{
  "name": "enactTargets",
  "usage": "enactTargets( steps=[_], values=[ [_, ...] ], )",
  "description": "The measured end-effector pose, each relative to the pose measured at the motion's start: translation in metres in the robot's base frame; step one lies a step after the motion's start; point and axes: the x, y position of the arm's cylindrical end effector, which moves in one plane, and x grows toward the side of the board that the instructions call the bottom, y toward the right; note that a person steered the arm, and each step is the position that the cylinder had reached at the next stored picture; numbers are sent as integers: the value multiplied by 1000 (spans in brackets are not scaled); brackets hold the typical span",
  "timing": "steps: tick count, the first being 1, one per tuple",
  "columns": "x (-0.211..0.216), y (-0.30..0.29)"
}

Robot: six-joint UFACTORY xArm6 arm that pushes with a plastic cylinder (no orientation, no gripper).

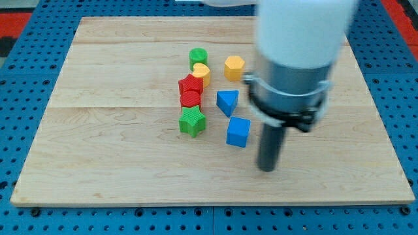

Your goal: Slide blue cube to the right of the green star

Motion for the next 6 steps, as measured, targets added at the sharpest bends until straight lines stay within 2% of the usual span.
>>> enactTargets(
  steps=[1, 2, 3, 6],
  values=[
    [-23, 11],
    [-46, -33],
    [-70, -47],
    [-77, -59]
  ],
)
